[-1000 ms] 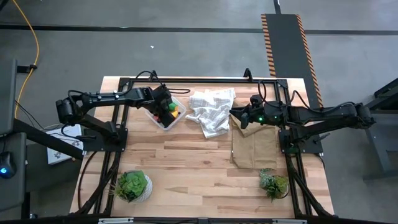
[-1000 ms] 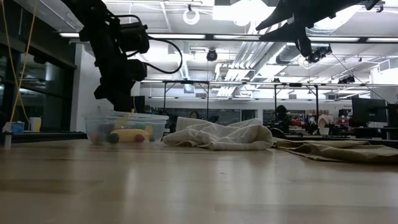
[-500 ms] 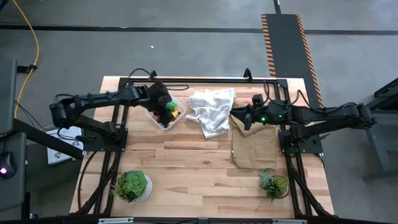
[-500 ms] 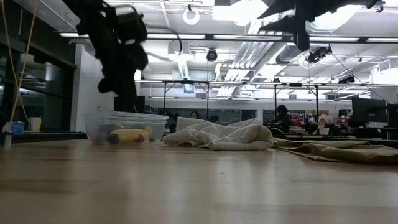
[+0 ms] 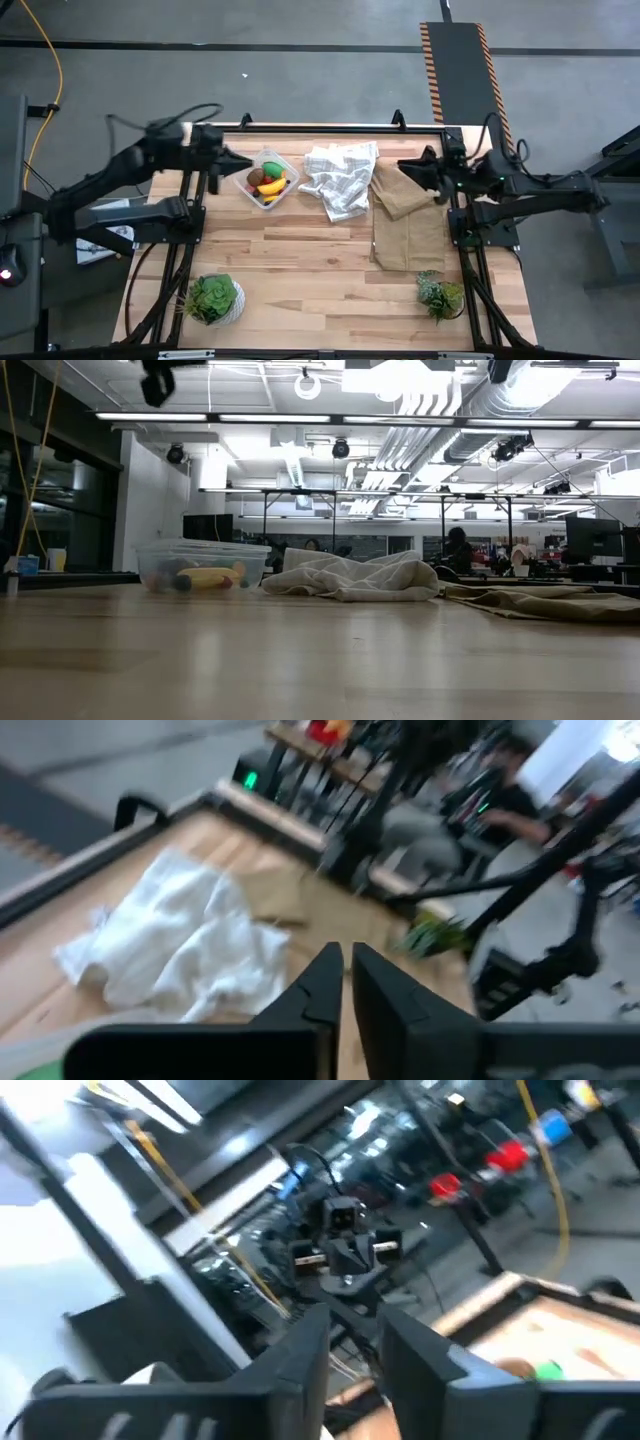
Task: Pick and placing Produce into tupperware
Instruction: Return to Home Position
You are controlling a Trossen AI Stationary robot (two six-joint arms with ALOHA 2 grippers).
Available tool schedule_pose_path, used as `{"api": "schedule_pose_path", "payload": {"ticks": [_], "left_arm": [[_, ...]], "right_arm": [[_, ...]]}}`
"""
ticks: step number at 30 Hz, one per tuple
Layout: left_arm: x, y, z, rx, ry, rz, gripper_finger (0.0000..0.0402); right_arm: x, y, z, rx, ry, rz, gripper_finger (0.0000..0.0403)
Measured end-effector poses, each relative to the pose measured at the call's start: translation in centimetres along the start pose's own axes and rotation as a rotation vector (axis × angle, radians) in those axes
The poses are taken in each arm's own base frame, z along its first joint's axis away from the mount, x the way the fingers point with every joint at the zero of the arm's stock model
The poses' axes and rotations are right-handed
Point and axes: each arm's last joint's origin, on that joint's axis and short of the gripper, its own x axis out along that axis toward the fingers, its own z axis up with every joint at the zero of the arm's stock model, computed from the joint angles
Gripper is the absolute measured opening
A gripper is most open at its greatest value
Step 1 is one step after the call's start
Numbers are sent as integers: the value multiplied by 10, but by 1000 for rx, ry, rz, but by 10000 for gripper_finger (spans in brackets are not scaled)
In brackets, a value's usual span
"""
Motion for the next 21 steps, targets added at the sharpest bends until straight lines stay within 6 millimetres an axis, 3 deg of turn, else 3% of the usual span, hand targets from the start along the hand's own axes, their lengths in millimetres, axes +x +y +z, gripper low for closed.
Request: {"api": "schedule_pose_path", "payload": {"ticks": [6,16,21], "left_arm": [[-45,-19,-4,-18,-132,-104,7],[-100,-35,-23,22,-275,-202,1],[-103,-28,-42,23,-335,-163,1]], "right_arm": [[-5,11,-1,-73,5,84,8],[-14,27,-8,-124,48,182,1],[-30,22,0,-162,-14,60,0]]}}
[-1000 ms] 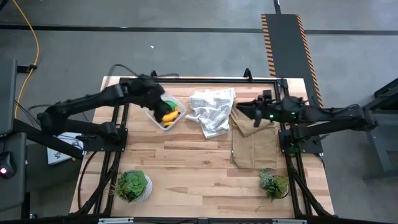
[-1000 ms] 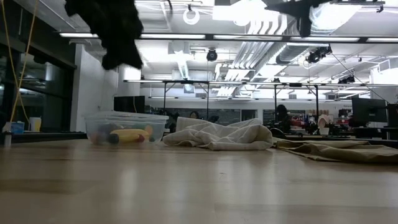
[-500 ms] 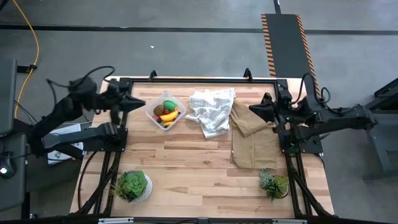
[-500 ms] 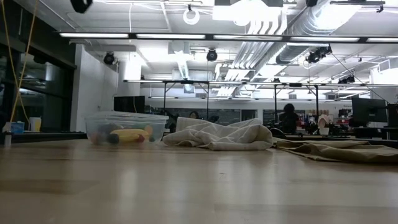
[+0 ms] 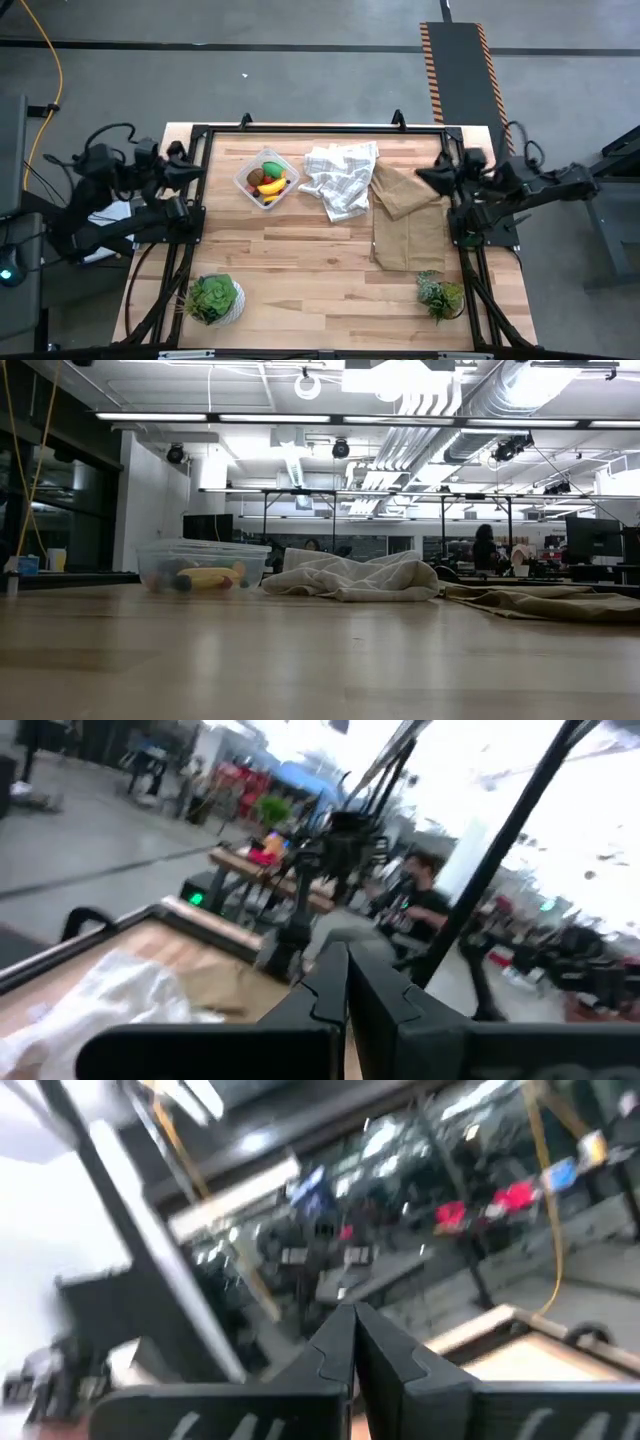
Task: Pick and placing Produce into tupperware
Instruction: Return to Home Position
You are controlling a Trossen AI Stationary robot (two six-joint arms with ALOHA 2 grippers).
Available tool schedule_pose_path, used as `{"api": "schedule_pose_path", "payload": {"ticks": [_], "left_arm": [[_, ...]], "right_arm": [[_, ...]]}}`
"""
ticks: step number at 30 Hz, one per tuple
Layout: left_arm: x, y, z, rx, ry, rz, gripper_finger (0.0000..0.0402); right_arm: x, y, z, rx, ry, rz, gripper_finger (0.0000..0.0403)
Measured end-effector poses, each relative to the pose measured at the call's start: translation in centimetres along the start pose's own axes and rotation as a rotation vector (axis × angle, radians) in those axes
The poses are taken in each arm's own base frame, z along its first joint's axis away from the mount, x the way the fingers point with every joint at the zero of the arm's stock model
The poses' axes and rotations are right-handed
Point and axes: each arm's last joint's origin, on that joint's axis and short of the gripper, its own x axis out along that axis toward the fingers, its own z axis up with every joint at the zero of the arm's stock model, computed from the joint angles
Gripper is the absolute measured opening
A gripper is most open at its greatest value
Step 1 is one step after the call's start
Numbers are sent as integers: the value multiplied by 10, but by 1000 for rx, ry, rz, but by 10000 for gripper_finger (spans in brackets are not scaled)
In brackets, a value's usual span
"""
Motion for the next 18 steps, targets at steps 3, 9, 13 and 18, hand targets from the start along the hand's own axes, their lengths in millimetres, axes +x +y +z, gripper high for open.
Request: {"api": "schedule_pose_path", "payload": {"ticks": [3,9,13,18], "left_arm": [[14,11,-13,-28,-37,-94,0],[47,41,-51,-205,-27,-254,0],[49,36,-54,-197,-77,-339,0],[57,31,-66,-156,-37,-291,0]], "right_arm": [[-8,-3,11,-13,-77,-16,0],[-5,-1,14,18,-96,67,0],[7,2,2,57,-11,94,0],[11,6,-4,63,13,102,0]]}}
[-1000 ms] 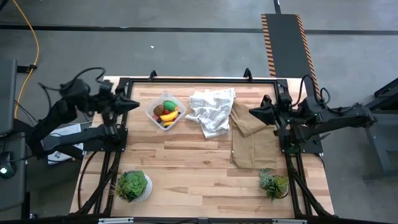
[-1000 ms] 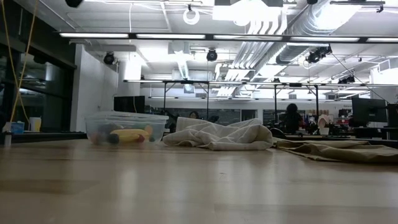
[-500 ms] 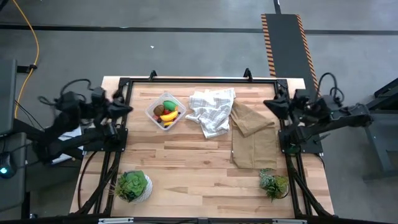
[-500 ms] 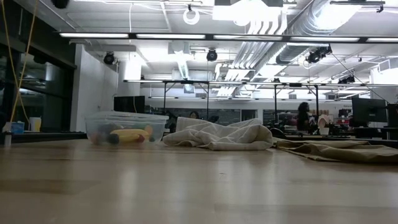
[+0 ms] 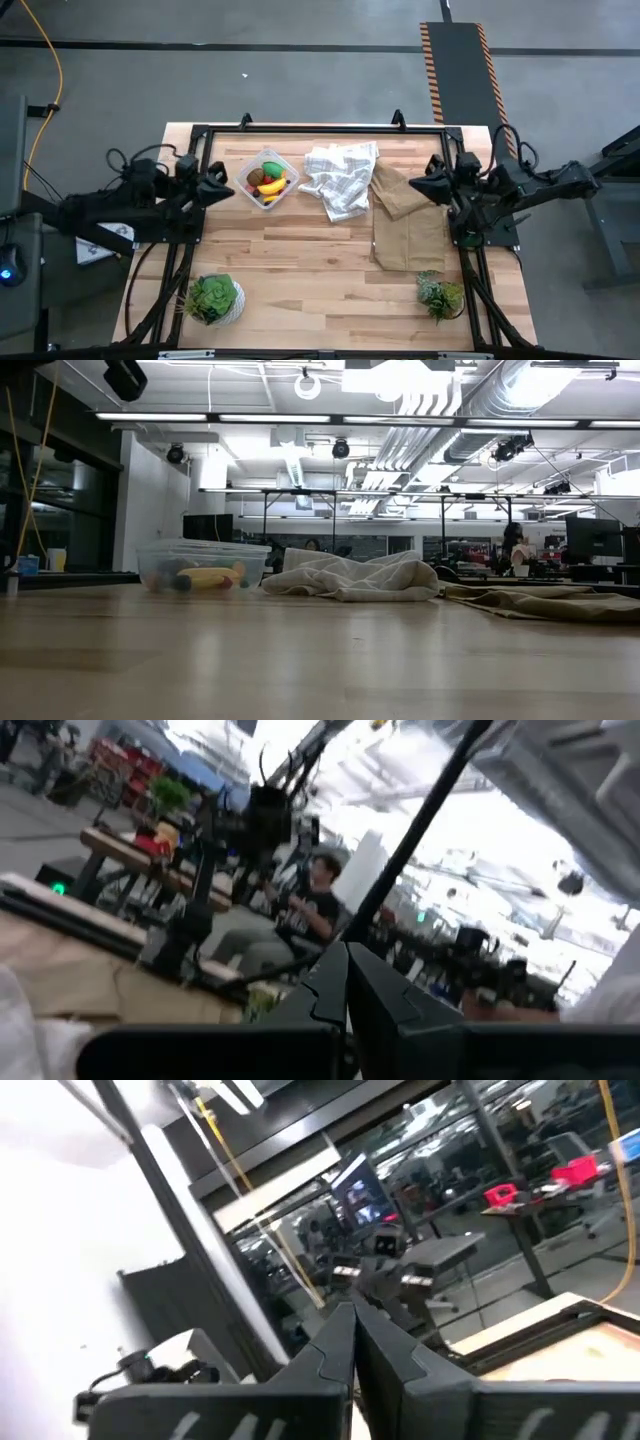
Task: Pick and placing Produce into tupperware
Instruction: Return to Home Position
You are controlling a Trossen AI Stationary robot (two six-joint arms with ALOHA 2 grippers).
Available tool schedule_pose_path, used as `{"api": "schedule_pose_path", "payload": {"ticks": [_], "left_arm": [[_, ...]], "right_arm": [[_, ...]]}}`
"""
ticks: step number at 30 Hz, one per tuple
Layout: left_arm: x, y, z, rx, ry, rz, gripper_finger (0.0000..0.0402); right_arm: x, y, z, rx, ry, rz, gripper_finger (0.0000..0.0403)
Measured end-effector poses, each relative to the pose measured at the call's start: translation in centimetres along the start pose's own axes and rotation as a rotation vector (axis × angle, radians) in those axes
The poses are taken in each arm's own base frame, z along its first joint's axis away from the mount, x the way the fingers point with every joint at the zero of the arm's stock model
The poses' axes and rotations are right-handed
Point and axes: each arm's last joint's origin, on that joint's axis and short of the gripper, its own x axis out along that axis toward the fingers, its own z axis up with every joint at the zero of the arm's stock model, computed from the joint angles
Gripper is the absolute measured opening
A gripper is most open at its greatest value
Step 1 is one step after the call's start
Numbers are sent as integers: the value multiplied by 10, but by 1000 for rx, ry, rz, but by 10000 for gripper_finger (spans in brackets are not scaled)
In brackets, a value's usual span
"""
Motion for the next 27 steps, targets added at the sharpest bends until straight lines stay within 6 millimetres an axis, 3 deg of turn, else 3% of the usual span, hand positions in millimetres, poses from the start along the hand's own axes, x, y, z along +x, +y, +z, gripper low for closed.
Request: {"api": "schedule_pose_path", "payload": {"ticks": [5,10,17,27], "left_arm": [[12,-7,-15,58,73,-6,0],[9,-14,-24,159,56,-16,0],[-5,-3,-49,166,-9,-49,0],[-16,8,-66,236,-66,-59,0]], "right_arm": [[-2,0,2,4,-10,-7,0],[-3,0,1,10,-4,-10,0],[-2,-1,-1,46,13,-28,0],[-2,-1,-1,44,14,-29,0]]}}
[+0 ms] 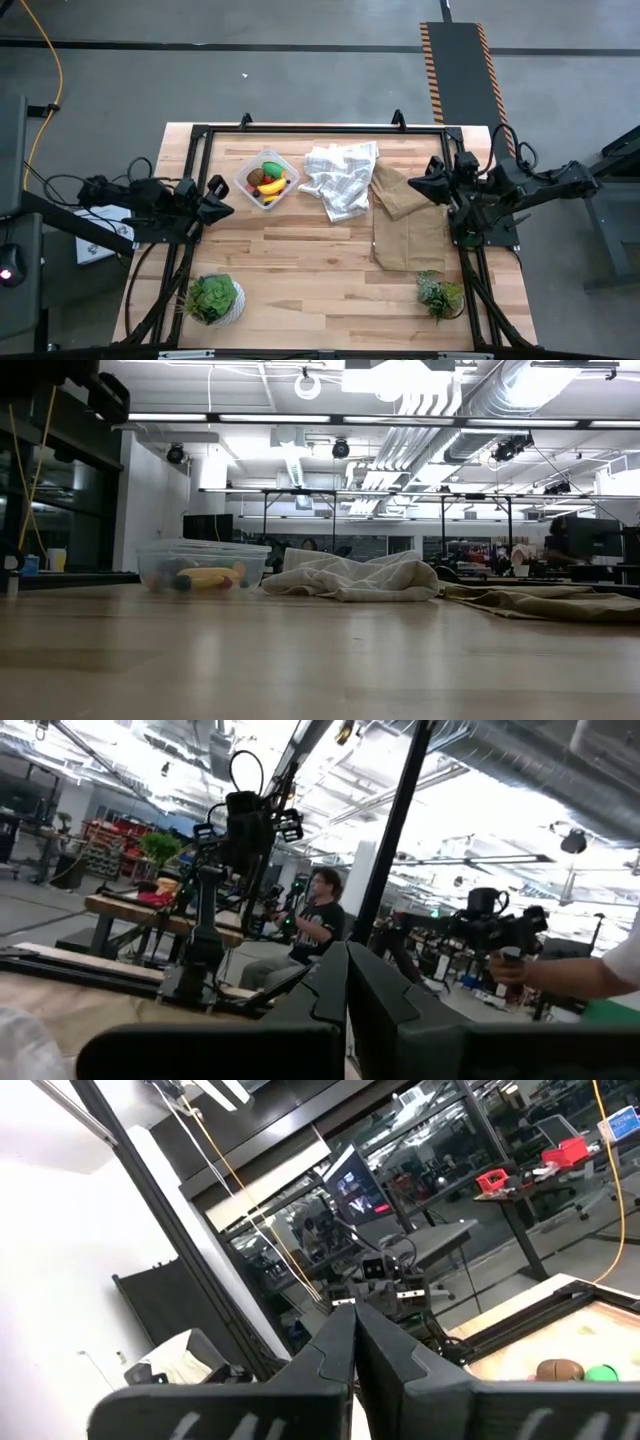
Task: Pick and placing Produce into tupperware
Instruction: Return to Home Position
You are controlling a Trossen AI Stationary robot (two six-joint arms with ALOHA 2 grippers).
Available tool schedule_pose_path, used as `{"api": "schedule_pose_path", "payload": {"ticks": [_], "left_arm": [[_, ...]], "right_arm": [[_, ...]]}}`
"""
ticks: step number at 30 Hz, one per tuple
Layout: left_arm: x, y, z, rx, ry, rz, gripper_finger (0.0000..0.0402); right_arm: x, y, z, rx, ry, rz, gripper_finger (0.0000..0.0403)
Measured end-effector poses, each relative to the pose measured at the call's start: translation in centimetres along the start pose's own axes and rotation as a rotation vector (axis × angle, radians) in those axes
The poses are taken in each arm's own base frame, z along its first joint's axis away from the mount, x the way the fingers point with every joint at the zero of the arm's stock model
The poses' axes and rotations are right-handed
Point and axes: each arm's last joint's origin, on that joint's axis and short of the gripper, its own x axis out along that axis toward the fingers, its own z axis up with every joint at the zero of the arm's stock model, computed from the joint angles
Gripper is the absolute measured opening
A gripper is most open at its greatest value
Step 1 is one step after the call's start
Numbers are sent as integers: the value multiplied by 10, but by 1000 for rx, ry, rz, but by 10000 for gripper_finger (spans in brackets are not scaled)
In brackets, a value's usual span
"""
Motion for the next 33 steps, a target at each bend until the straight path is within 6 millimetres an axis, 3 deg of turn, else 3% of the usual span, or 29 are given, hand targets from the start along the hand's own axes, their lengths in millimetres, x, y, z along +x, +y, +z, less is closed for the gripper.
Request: {"api": "schedule_pose_path", "payload": {"ticks": [7,13,33], "left_arm": [[-7,3,-8,57,-135,-31,0],[-8,5,-12,92,-144,-27,0],[-9,13,-43,116,183,14,0]], "right_arm": [[0,-2,-3,7,24,-33,0],[0,-2,-3,14,26,-34,0],[-11,-8,-6,19,97,-92,0]]}}
